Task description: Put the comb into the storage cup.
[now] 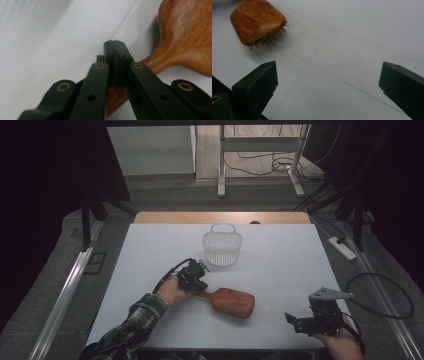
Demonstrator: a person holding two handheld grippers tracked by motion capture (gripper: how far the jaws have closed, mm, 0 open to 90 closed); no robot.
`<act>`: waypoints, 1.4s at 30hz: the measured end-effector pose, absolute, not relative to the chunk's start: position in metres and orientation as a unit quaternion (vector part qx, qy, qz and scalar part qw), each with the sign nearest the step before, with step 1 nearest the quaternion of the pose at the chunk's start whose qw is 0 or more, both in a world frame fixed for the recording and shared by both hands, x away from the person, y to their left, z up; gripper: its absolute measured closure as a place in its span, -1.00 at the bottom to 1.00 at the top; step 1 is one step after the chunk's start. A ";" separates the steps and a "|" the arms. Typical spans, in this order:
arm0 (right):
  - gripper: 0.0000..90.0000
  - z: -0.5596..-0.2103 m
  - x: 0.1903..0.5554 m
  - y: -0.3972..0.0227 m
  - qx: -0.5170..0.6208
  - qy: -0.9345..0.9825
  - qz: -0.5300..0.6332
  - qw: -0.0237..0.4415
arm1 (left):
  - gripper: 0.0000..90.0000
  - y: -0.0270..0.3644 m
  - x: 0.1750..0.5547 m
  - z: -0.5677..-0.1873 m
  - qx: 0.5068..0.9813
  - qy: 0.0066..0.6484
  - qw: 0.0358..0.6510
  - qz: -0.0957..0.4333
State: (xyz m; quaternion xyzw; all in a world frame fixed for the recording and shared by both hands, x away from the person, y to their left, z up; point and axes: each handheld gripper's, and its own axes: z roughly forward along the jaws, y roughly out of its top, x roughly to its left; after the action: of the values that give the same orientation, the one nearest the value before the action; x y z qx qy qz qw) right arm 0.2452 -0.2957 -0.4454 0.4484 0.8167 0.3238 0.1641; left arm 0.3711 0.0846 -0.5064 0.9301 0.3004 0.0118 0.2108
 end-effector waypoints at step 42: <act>-0.92 -0.445 0.244 -0.294 0.434 0.824 0.326 0.165 | 0.99 0.082 0.305 -0.510 0.924 0.304 0.229 -0.039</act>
State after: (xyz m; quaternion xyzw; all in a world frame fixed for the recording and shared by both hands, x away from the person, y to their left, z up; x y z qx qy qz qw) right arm 0.2442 -0.2935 -0.4451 0.4340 0.8237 0.3255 0.1648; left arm 0.3055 0.0821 -0.5096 0.9240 0.3040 -0.0391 0.2287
